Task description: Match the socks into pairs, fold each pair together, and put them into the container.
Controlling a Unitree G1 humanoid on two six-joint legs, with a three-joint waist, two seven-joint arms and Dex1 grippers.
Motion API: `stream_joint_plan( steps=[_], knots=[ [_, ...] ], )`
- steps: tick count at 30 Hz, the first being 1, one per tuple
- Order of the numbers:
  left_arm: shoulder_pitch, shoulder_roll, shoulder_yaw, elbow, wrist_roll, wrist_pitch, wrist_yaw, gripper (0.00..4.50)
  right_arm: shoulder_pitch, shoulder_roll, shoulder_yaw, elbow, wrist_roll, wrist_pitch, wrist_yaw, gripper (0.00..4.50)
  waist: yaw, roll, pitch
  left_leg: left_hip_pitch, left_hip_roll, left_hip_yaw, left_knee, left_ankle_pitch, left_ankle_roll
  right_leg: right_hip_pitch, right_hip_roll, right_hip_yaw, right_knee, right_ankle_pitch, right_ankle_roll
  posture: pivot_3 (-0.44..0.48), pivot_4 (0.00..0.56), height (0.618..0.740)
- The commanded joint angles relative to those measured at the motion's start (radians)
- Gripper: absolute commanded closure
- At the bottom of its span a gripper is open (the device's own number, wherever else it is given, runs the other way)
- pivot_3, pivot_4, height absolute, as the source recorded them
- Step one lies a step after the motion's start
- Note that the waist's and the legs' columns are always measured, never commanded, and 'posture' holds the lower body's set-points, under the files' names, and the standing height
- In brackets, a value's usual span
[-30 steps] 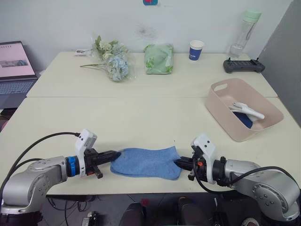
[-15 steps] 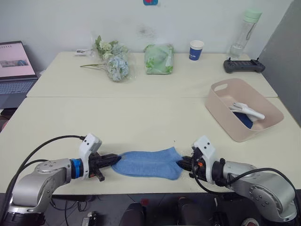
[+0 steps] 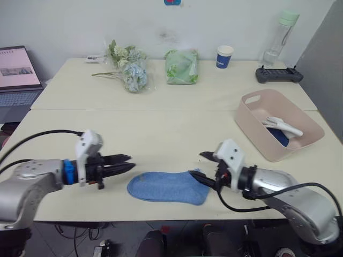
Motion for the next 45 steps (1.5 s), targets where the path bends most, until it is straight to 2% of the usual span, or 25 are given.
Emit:
stream_joint_plan(
  steps=[1, 3, 5, 8, 12, 15, 19, 22, 26, 28, 34, 38, 45],
  knots=[
    [-0.037, -0.033, -0.104, -0.051, 0.011, -0.011, 0.013, 3.83, -0.035, 0.017, 0.094, 0.065, -0.060, -0.071, 0.019, 2.04, 0.000, 0.000, 0.000, 0.000, 0.000, 0.000, 0.000, 0.000, 0.000, 0.000, 0.000, 0.000, 0.000, 0.000, 0.000, 0.000, 0.150, 0.740],
    [-0.073, -0.059, -0.180, -0.029, 0.064, -0.043, 0.028, 4.49, -0.052, 0.027, 0.154, 0.118, -0.088, -0.094, 0.041, 2.75, 0.000, 0.000, 0.000, 0.000, 0.000, 0.000, 0.000, 0.000, 0.000, 0.000, 0.000, 0.000, 0.000, 0.000, 0.000, 0.000, 0.150, 0.740],
    [-0.102, -0.077, -0.268, -0.003, 0.128, -0.082, 0.027, 4.50, -0.061, 0.034, 0.205, 0.161, -0.100, -0.101, 0.071, 3.48, 0.001, 0.000, 0.000, 0.000, 0.000, -0.001, 0.000, 0.000, 0.000, 0.000, 0.000, -0.001, 0.000, 0.000, 0.000, 0.000, 0.150, 0.740],
    [-0.110, -0.083, -0.335, 0.024, 0.184, -0.114, 0.021, 4.50, -0.060, 0.032, 0.235, 0.184, -0.111, -0.104, 0.100, 4.46, -0.001, 0.000, 0.000, 0.000, 0.000, 0.000, 0.000, 0.000, 0.000, 0.000, 0.000, 0.000, 0.000, 0.000, 0.000, 0.000, 0.150, 0.740],
    [-0.069, -0.057, -0.399, 0.034, 0.263, -0.151, 0.019, 4.50, -0.042, 0.037, 0.250, 0.204, -0.116, -0.087, 0.110, 4.46, -0.001, 0.000, 0.000, 0.000, 0.000, 0.000, 0.000, 0.000, 0.000, -0.001, 0.000, 0.000, 0.000, 0.000, 0.000, 0.000, 0.150, 0.740],
    [-0.012, -0.045, -0.387, 0.032, 0.297, -0.139, 0.067, 4.50, 0.021, -0.009, 0.247, 0.175, -0.117, -0.075, 0.118, 4.46, 0.002, 0.000, 0.000, 0.000, 0.000, -0.001, 0.000, 0.000, 0.000, 0.000, 0.000, -0.001, 0.000, 0.000, 0.000, 0.000, 0.150, 0.740],
    [0.070, -0.006, -0.372, 0.025, 0.307, -0.156, 0.066, 4.50, 0.106, -0.084, 0.211, 0.128, -0.128, -0.081, 0.116, 4.46, 0.000, 0.000, -0.002, 0.000, 0.000, -0.001, 0.000, 0.000, 0.000, 0.000, -0.001, 0.000, 0.000, 0.000, 0.000, 0.000, 0.150, 0.740],
    [0.087, -0.026, -0.321, 0.002, 0.261, -0.187, 0.064, 4.50, 0.154, -0.105, 0.169, 0.070, -0.119, -0.105, 0.110, 4.46, -0.001, 0.002, -0.003, 0.005, 0.000, 0.000, -0.001, 0.000, 0.001, 0.004, 0.000, 0.001, 0.000, 0.000, 0.000, 0.000, 0.150, 0.740],
    [0.050, -0.049, -0.250, -0.094, 0.146, -0.165, 0.045, 4.50, 0.168, -0.031, 0.085, 0.001, -0.086, -0.174, 0.078, 4.46, 0.000, 0.001, -0.002, 0.015, 0.001, 0.001, -0.007, 0.000, 0.001, 0.013, 0.000, 0.000, -0.003, -0.001, 0.000, 0.000, 0.150, 0.740],
    [0.030, -0.047, -0.256, -0.110, 0.143, -0.158, 0.050, 4.50, 0.156, 0.005, 0.076, 0.019, -0.110, -0.196, 0.052, 4.46, 0.001, 0.000, -0.002, 0.015, 0.001, 0.000, -0.008, 0.000, 0.001, 0.013, 0.000, 0.000, -0.003, -0.001, 0.000, 0.000, 0.150, 0.740],
    [0.034, -0.068, -0.349, 0.020, 0.283, -0.222, 0.098, 4.50, 0.119, 0.091, 0.134, 0.201, -0.232, -0.270, -0.011, 4.46, 0.000, 0.000, -0.001, 0.018, 0.000, 0.002, -0.011, 0.000, 0.000, 0.014, 0.000, 0.001, -0.003, -0.001, 0.000, 0.000, 0.150, 0.740],
    [0.072, -0.069, -0.369, 0.084, 0.342, -0.279, 0.104, 4.50, 0.132, 0.060, 0.135, 0.229, -0.260, -0.282, 0.019, 4.46, 0.002, 0.001, -0.001, 0.017, 0.000, 0.001, -0.011, 0.000, 0.000, 0.013, 0.000, 0.001, -0.004, -0.002, -0.001, 0.000, 0.150, 0.740],
    [0.121, -0.076, -0.369, 0.076, 0.338, -0.295, 0.110, 4.50, 0.196, -0.008, 0.092, 0.226, -0.305, -0.325, 0.027, 4.46, 0.002, 0.002, -0.002, 0.020, 0.001, 0.001, -0.011, 0.000, 0.000, 0.016, 0.000, 0.001, -0.004, -0.002, -0.001, 0.000, 0.150, 0.740]
  ],
)
